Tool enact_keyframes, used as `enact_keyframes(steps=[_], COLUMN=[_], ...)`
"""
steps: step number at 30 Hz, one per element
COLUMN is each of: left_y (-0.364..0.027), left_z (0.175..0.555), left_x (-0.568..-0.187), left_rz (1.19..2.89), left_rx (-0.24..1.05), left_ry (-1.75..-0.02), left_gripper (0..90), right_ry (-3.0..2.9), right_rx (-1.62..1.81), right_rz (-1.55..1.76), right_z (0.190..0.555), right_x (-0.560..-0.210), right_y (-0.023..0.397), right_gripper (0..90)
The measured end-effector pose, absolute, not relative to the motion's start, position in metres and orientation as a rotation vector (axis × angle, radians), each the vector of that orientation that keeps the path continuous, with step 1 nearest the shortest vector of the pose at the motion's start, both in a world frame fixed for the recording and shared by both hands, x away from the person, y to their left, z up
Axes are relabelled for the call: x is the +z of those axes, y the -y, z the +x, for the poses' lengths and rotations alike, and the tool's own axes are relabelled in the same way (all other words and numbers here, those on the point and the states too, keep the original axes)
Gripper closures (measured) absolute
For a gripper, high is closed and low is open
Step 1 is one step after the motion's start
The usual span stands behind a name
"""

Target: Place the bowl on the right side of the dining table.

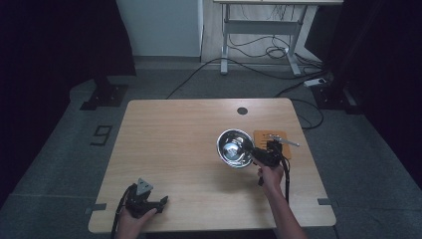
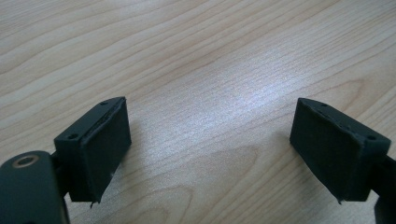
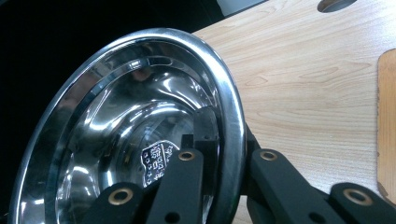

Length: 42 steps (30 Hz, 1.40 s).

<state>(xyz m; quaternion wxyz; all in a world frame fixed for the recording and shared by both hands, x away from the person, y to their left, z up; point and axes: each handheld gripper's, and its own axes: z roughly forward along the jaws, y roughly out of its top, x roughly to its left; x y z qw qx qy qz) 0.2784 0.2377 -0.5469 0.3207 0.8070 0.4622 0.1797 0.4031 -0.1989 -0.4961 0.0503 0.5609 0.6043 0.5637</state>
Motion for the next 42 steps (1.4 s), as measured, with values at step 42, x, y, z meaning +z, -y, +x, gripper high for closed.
enact_keyframes(steps=[42], left_y=[-0.238], left_z=[0.278], left_x=[-0.547], left_rz=[2.120], left_rx=[0.472], left_ry=[-1.215], left_gripper=[12.0], right_ry=[-1.760], right_rx=[1.745], right_rz=[1.746], right_z=[0.405], right_x=[-0.494], right_y=[0.219], right_gripper=[86.7])
